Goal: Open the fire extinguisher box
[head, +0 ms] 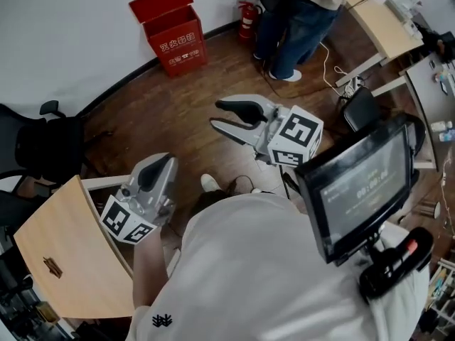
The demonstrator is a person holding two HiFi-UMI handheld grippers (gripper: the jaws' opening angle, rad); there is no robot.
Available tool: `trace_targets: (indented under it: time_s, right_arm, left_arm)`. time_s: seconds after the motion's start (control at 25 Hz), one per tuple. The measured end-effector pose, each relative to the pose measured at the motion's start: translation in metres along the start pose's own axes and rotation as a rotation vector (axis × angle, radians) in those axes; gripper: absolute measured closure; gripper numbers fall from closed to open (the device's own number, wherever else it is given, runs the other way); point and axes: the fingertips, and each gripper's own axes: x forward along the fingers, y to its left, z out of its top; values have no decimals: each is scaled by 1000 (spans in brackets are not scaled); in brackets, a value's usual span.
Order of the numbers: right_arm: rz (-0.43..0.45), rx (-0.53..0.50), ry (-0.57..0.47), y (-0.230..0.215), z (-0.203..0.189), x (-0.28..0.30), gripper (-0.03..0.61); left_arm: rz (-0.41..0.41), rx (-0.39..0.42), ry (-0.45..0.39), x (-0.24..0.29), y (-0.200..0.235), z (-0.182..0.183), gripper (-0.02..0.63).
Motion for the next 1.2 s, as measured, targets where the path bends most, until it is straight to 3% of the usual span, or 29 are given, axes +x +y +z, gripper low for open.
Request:
trace_targets:
  time_s: [0.28,0.44,1.2]
  right_arm:
    - [39,-50,27,54,-14,-83,437]
    - [57,-61,19,74,-16,-111,438]
    - [58,-113,-7,98,-16,-147,456]
  left_arm:
    - [5,-4,22,25,-99,-36,617]
    - [6,-8,34,25,-128,-47,617]
    - [-9,13,39,30,-159,-57,617]
